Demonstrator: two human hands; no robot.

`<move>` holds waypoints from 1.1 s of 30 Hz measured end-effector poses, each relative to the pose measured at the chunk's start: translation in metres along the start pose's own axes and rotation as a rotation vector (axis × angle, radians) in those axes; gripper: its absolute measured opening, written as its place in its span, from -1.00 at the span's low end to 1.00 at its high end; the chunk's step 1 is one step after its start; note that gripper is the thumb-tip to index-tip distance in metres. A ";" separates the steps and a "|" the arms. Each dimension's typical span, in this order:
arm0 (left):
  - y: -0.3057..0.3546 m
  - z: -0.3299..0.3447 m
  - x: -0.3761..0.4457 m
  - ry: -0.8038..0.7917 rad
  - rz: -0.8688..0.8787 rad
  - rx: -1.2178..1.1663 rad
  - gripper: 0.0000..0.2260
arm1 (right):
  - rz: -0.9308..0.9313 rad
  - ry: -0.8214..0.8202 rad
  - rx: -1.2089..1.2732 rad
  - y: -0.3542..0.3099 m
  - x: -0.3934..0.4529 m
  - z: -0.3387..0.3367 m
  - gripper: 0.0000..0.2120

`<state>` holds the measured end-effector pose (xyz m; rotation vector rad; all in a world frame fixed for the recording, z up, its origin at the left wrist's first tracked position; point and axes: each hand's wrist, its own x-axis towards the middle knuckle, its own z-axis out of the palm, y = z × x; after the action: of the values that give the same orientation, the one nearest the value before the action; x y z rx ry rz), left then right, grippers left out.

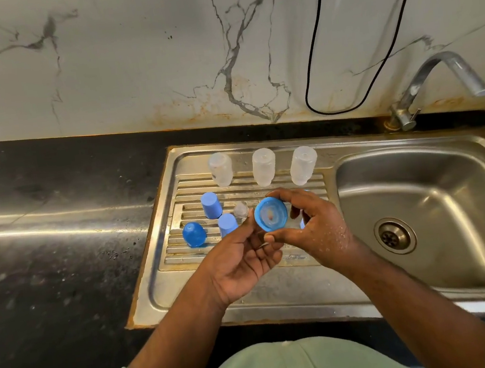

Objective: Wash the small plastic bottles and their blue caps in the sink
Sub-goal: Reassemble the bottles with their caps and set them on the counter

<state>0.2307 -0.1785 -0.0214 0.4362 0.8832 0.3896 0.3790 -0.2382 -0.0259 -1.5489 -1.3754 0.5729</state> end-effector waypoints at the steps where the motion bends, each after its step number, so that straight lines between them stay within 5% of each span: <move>1: 0.001 0.001 0.000 0.002 0.017 -0.036 -0.77 | 0.003 -0.008 -0.001 0.000 0.001 -0.001 -0.41; 6: 0.005 0.005 0.002 0.040 0.055 -0.054 -0.92 | -0.071 -0.089 -0.047 -0.002 0.003 0.000 -0.41; 15: 0.012 -0.007 -0.001 0.150 -0.112 0.037 -0.84 | -0.237 -0.339 -0.059 -0.012 0.010 0.005 -0.47; 18: 0.012 -0.008 -0.002 0.171 -0.065 0.098 -0.82 | -0.188 -0.387 -0.014 -0.012 0.011 0.005 -0.52; 22: 0.011 -0.007 0.003 0.179 0.143 0.156 -0.85 | 0.109 -0.347 0.248 -0.014 0.012 0.008 -0.77; 33: 0.005 -0.006 0.007 0.273 0.037 0.164 -0.85 | -0.149 -0.297 -0.218 -0.014 0.021 0.019 -0.81</move>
<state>0.2290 -0.1694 -0.0271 0.5594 1.1792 0.4190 0.3613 -0.2132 -0.0172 -1.5589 -1.8136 0.5934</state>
